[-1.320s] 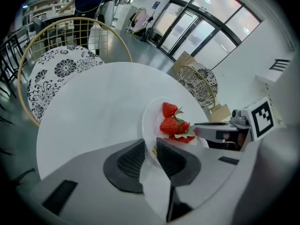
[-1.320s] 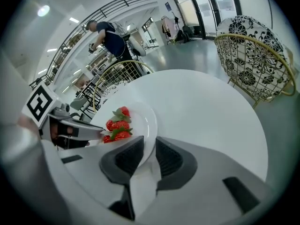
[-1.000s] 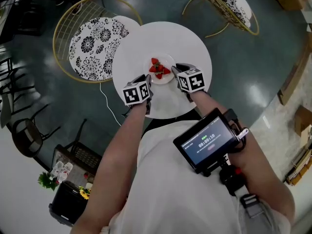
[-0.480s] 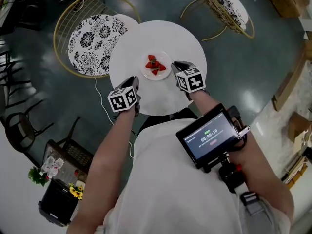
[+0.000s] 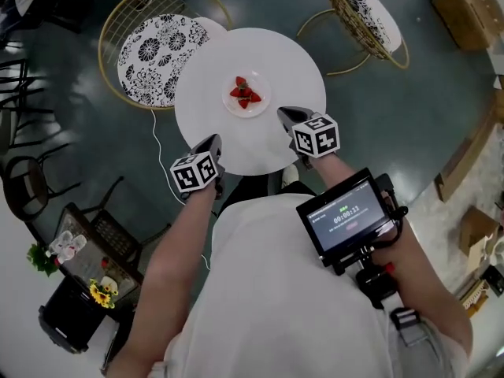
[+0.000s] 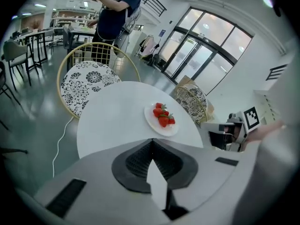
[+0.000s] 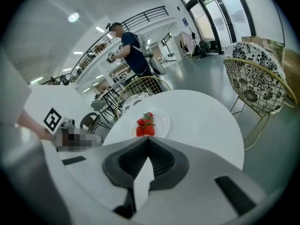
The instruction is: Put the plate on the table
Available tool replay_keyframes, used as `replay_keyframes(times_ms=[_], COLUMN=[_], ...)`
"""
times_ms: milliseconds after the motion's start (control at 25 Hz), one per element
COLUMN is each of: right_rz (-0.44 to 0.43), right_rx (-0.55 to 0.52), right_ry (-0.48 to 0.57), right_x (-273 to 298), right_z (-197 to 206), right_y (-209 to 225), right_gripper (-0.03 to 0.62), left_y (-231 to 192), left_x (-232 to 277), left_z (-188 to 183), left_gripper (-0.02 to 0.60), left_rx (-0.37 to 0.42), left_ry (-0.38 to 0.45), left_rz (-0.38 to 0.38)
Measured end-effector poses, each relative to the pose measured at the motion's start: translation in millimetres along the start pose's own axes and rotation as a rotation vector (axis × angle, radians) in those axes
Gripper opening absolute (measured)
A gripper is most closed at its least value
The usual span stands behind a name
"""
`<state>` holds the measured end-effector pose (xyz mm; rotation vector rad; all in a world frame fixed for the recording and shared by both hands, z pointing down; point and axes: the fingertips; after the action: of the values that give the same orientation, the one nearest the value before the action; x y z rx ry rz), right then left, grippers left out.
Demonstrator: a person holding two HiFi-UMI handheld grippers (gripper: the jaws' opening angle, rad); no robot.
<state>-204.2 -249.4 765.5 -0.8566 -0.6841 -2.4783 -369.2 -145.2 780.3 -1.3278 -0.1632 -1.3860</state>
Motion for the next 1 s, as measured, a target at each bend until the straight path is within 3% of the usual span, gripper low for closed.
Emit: replay_keyframes(times_ms=[280,680,1000], right_rz=[-0.095,-0.177,-0.227], right_rx=[0.022,-0.028,-0.081], right_ry=[0.145,0.212,0.209], right_x=[-76,-174,-188], right_z=[-1,41,76], right_y=[-32,-77,-95], right_gripper=[0.005,0.005,0.005], left_y=[61,132,139], left_x=[-45,-109,-116], left_z=[43,117,156], left_gripper=[0.005,0.005,0.005], left_rx=[0.064,0.161,0.201], left_ry=[0.045,0.119,0.166], left_rz=[0.094,0.167,0.189])
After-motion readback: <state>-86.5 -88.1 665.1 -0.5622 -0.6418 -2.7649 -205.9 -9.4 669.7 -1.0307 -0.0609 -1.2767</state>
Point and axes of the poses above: the fingertips, and each gripper's own axes: x forward along the fingers, y to its right, z out of its underside, and after that the axes turned 13 degrees about -x, right-handed
